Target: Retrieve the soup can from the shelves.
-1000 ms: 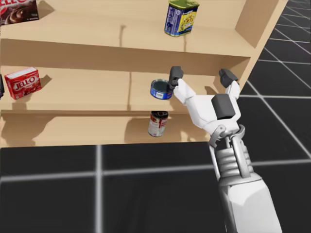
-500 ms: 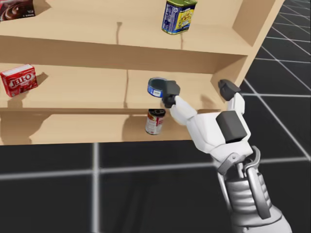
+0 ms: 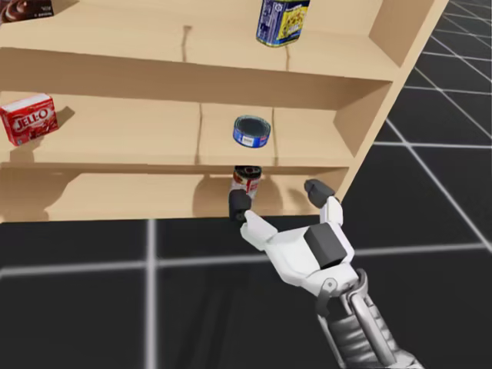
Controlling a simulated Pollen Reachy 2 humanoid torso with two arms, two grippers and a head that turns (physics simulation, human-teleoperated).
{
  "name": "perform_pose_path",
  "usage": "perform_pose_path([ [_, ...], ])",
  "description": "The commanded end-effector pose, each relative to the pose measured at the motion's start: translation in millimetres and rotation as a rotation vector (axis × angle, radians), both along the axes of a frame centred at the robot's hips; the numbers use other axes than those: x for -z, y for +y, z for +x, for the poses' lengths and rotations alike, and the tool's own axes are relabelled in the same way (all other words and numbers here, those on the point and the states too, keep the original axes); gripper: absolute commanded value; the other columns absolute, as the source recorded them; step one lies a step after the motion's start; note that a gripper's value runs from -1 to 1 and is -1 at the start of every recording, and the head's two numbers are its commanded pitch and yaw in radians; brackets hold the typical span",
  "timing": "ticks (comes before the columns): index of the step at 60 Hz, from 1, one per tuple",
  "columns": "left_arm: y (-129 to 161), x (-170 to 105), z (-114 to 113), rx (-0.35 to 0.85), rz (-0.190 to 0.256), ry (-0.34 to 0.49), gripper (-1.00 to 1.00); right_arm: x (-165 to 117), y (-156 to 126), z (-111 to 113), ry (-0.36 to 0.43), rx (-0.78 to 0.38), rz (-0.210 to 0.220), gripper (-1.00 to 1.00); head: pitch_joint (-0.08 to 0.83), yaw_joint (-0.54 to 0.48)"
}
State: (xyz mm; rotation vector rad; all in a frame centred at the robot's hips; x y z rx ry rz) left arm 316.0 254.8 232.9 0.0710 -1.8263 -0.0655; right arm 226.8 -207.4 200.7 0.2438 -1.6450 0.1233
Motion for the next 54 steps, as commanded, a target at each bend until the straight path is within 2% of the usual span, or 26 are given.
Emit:
perform_pose_path([
  [1, 0, 0, 0, -0.002, 0.000, -0.001, -1.00, 23, 10, 20, 0.059, 0.017, 0.039, -1.00, 0.604, -0.26],
  [18, 0, 0, 0, -0.007, 0.001, 0.003, -1.00, 47, 20, 66, 0.136, 0.016, -0.003, -1.00, 0.613, -0.25],
  [26, 1, 0, 0, -0.009, 0.001, 0.001, -1.00, 53, 26, 87, 0.129, 0.034, -0.039, -1.00, 0.617, -0.25],
  [28, 1, 0, 0, -0.010, 0.001, 0.001, -1.00, 56, 26, 94, 0.127, 0.045, -0.060, -1.00, 0.618, -0.25],
  [39, 1, -1, 0, -0.010, -0.001, 0.001, -1.00, 72, 29, 118, 0.171, 0.061, -0.080, -1.00, 0.620, -0.25],
  [54, 1, 0, 0, -0.011, 0.001, 0.001, -1.00, 78, 34, 138, 0.178, 0.048, -0.126, -1.00, 0.623, -0.24],
])
